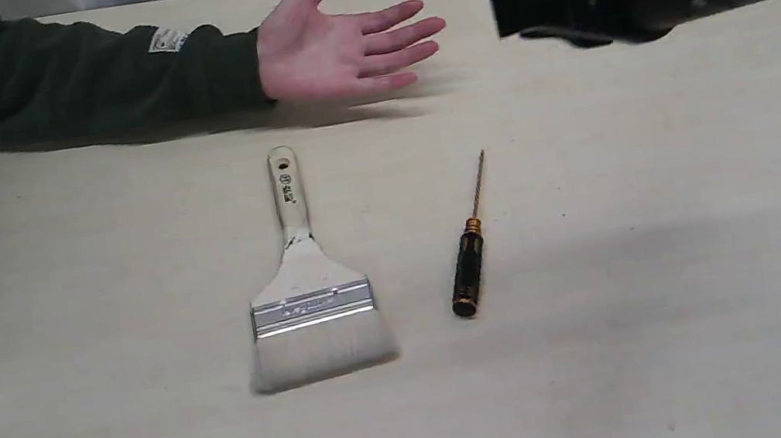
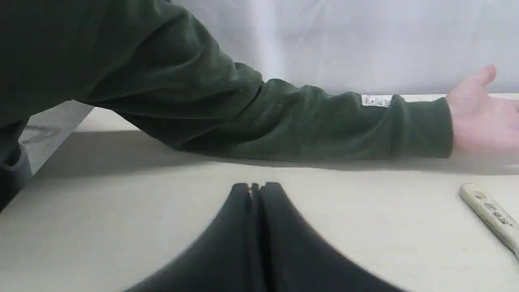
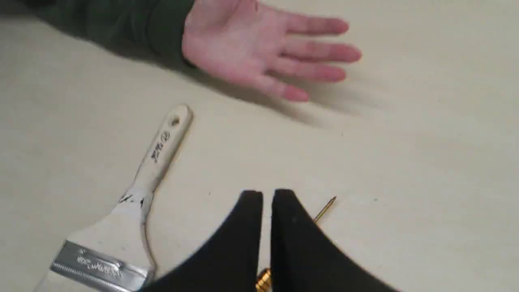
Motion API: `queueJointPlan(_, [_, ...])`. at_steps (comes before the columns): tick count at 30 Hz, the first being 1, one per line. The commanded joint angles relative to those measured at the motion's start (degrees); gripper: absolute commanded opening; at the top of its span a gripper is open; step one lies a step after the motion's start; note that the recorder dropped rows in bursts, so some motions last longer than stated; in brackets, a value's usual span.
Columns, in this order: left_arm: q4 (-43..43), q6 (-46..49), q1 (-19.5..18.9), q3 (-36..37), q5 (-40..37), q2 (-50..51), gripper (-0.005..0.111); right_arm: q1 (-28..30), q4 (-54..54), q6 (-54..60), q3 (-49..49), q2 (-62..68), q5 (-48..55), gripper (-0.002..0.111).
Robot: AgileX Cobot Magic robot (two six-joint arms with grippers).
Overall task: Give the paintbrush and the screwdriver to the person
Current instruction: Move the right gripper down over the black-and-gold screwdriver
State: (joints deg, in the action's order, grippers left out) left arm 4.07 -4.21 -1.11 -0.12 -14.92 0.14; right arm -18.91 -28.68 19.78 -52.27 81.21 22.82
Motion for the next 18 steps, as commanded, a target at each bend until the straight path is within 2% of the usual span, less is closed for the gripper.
queueJointPlan(1, [-0.23,-0.12,0.47,0.12,0.59,-0.14,0.0,-3.38,7.85,-8.19,-1.38,5.74,-1.36,0.005])
queueJointPlan(5, [-0.23,-0.12,0.47,0.12,0.59,-0.14,0.0,-5.96,9.94,-10.78,-3.88,12.73,-0.13,0.009])
queueJointPlan(9, [-0.23,-0.12,0.47,0.12,0.59,-0.14,0.0,-7.26,9.94,-12.86,-7.07,19.12,3.09,0.029])
queueJointPlan(11, [-0.23,-0.12,0.47,0.12,0.59,-0.14,0.0,-7.26,9.94,-14.85,-8.5,21.48,5.18,0.044])
queueJointPlan(14, [-0.23,-0.12,0.47,0.12,0.59,-0.14,0.0,-7.26,9.94,-16.79,-10.04,24.2,8.07,0.057])
queueJointPlan(18, [-0.23,-0.12,0.47,0.12,0.59,-0.14,0.0,-7.26,9.94,-18.97,-10.73,25.93,10.2,0.058])
